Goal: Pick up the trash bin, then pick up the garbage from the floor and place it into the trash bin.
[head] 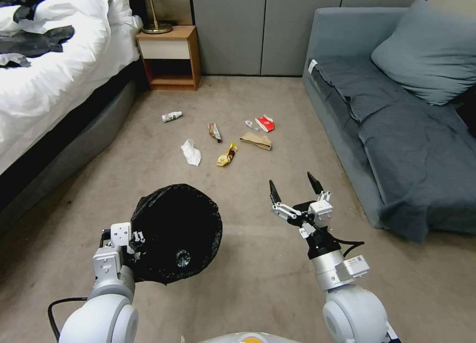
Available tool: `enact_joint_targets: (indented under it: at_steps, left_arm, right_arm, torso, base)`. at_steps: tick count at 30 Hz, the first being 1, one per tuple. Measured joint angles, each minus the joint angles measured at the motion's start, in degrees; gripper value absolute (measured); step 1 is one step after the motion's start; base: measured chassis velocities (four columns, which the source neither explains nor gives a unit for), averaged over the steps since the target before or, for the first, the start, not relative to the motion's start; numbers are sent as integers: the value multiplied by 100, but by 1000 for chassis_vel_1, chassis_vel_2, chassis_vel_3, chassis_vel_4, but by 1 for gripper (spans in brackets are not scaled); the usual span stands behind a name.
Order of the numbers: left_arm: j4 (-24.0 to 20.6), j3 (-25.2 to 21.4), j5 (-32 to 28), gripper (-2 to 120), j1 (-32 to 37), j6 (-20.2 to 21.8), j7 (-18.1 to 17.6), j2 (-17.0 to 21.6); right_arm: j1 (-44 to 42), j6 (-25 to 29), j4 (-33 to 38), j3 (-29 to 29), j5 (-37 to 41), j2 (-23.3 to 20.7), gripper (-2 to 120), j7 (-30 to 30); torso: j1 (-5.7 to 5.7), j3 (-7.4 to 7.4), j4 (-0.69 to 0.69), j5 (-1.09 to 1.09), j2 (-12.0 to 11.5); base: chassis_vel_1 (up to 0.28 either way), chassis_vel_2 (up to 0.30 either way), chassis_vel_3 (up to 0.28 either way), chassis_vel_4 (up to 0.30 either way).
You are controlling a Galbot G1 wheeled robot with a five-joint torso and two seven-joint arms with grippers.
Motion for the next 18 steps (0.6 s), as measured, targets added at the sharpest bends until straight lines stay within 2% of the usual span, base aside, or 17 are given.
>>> enact_joint_targets:
  at_steps: [18]
  left_arm:
    - [2, -40, -7, 1, 28, -25, -2, 10]
  right_arm:
    - [-5, -11, -19, -41, -6, -37, 99, -5]
  torso:
    - [0, 0, 0, 0, 0]
  base:
    - [-133, 135, 137, -138]
